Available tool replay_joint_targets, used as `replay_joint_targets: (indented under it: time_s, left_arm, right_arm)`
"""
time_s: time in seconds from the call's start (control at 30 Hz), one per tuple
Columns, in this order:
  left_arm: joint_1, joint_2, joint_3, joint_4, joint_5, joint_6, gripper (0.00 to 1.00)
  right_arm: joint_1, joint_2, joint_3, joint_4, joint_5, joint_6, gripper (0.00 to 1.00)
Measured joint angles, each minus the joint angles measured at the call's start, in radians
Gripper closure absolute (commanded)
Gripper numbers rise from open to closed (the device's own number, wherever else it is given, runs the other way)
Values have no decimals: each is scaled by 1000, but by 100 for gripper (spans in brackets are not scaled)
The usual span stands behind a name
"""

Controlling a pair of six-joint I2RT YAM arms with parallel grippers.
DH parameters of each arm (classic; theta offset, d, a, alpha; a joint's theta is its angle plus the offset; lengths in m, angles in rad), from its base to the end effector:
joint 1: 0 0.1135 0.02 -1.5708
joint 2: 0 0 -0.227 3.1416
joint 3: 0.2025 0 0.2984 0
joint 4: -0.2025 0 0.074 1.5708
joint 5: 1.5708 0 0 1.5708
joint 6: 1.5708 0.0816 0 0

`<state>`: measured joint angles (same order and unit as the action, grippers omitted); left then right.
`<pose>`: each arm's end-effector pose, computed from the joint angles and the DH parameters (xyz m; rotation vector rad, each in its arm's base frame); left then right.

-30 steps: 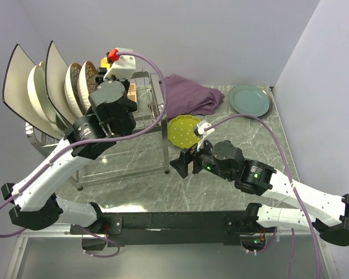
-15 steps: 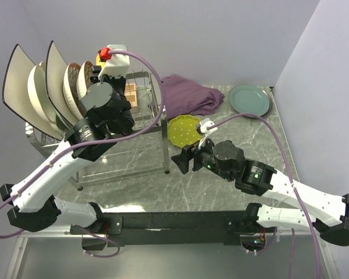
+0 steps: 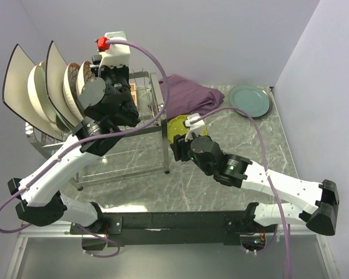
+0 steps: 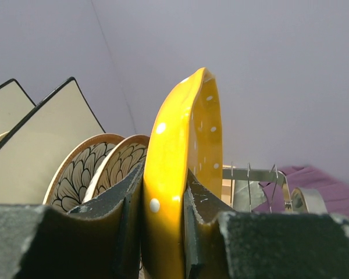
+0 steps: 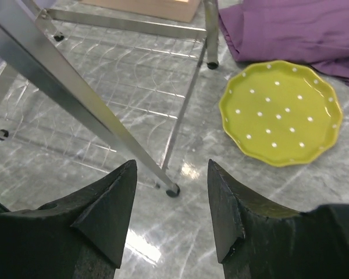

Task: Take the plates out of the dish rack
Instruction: Unload the plate from the dish rack.

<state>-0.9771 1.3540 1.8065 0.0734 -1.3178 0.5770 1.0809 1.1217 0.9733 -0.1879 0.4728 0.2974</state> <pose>0.2274 -0.1958 0.5644 -0.2236 1.4374 0.3592 0.2012 0.2983 0.2857 -0.4189 1.8524 0.4968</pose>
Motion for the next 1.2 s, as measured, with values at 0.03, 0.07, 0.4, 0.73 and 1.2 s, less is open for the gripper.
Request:
replay_joint_targets:
  time_s: [0.03,0.07,0.4,0.73,1.2]
  left_arm:
    - [0,5,11,1,0,1,99]
    - [0,9,21,-3,0,-2,99]
    - [-34,26,148,-95,16,-117,99]
    - [-40,23,244,-341,155,-393,99]
    - [-43,-47,184,-500,654,-793,99]
  right_arm:
    - [-2,11,0,12,-6,-3,42]
    - [-2,24,0,29,-18,-5,42]
    - [-4,77,0,86,-164,-19,43]
    - [-4,-10,-3,21,-211,-20,19]
    - [-11,-473,71,11,-207,80,0]
